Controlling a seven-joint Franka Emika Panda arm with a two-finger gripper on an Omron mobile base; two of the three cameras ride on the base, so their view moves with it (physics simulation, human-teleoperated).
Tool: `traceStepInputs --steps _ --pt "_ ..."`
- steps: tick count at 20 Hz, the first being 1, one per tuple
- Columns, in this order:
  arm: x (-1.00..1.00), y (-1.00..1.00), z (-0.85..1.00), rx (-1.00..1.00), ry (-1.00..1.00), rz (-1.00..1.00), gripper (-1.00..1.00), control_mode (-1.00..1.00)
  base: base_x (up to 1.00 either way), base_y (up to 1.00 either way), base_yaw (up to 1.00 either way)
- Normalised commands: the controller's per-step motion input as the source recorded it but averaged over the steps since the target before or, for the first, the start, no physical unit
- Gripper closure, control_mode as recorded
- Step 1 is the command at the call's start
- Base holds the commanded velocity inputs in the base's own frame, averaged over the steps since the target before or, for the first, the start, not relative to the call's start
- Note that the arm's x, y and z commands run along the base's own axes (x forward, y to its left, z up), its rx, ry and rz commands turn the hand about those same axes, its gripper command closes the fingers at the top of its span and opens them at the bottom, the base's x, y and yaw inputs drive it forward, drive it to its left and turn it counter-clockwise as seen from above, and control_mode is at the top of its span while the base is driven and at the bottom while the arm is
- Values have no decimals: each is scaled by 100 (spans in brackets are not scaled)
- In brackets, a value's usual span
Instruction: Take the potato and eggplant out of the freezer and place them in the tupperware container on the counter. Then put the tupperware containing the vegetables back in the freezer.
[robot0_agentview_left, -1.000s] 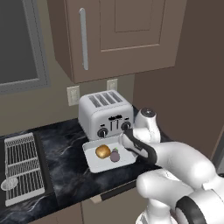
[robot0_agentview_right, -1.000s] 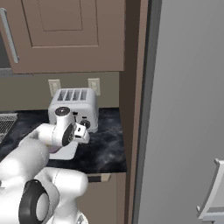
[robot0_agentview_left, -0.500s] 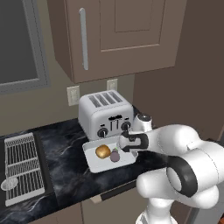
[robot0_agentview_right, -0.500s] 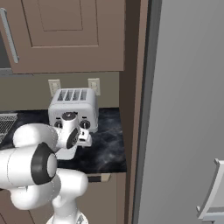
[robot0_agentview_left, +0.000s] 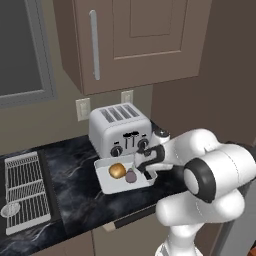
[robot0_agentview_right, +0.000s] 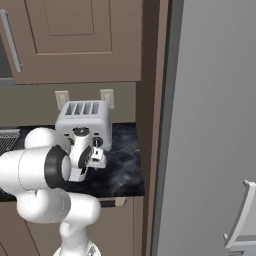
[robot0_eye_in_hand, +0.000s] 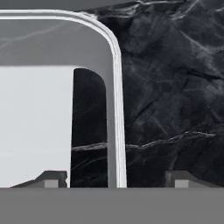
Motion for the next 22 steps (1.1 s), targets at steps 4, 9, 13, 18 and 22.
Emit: traceStepInputs --steps 4,9,13,18,22 --pt "-6 1 -6 3 0 0 100 -100 0 0 0" --pt "-30 3 0 5 -2 0 100 -100 0 0 0" --pt "-54 3 22 2 -14 0 100 -100 0 0 0" --pt "-67 -2 89 10 -15 -11 100 -100 0 0 0" --pt "-46 -9 100 20 -2 -22 100 -100 0 0 0"
